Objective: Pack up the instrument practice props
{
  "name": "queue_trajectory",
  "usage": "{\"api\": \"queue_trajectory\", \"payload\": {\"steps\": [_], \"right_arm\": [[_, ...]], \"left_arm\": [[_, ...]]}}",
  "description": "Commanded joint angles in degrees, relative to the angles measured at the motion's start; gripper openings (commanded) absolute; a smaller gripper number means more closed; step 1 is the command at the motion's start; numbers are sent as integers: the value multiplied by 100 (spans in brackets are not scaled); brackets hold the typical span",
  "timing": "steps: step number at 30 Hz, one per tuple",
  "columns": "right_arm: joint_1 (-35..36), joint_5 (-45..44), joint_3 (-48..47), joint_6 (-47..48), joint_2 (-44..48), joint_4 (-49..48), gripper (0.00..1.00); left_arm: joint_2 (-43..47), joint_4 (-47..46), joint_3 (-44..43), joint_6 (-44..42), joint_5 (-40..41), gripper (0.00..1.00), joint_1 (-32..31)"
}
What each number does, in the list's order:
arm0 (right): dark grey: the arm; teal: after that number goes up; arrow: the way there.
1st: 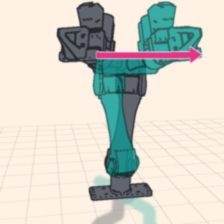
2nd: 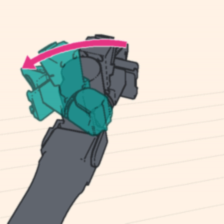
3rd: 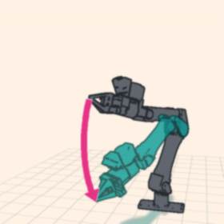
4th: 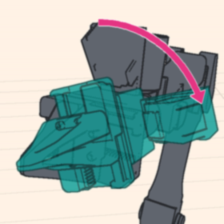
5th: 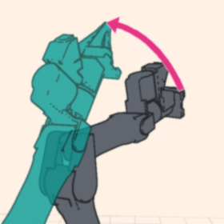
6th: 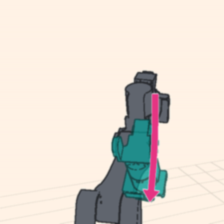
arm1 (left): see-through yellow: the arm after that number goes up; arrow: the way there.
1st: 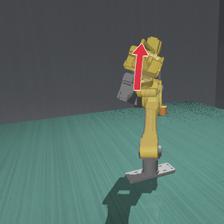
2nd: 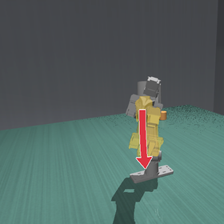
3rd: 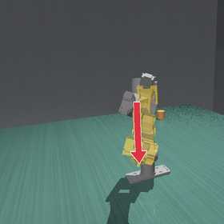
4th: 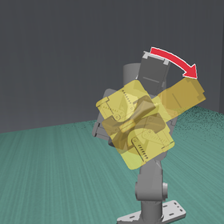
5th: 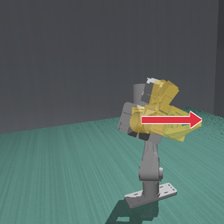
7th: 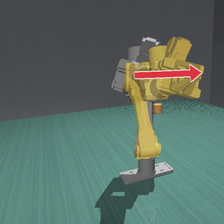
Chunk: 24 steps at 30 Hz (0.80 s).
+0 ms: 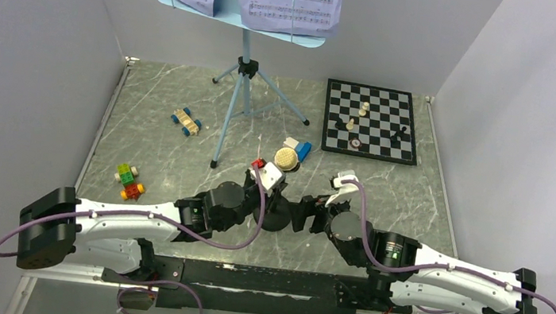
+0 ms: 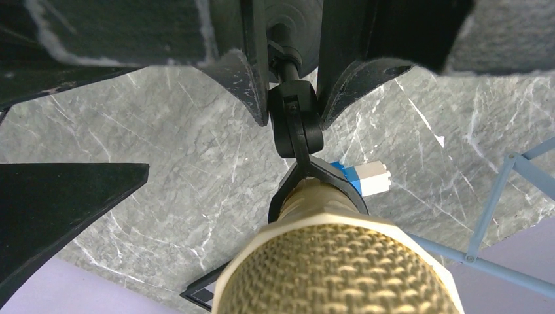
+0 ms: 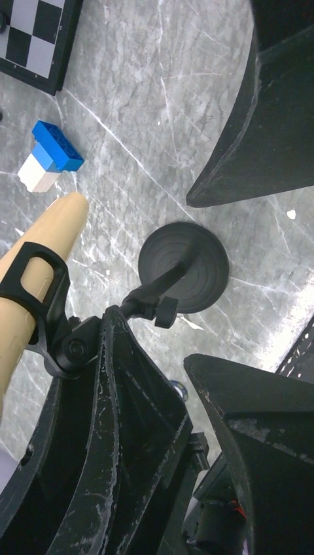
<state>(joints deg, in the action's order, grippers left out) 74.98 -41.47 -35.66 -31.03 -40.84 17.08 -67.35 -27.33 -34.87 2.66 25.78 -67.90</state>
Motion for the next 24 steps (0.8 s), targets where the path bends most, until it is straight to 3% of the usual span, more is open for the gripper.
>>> {"api": "queue_trajectory", "payload": {"steps": [1, 5, 24], "right_arm": [[-13, 22, -136, 226, 206, -391, 87], [-13, -192, -41, 336, 306, -575, 88], [-23, -293, 830, 2784, 302, -2653, 91]], "left_arm": [[-20, -434, 100, -74, 137, 0, 37], [-84, -523, 364, -10, 147, 0, 40], [-667, -721, 1243, 733, -134, 0, 40]]}}
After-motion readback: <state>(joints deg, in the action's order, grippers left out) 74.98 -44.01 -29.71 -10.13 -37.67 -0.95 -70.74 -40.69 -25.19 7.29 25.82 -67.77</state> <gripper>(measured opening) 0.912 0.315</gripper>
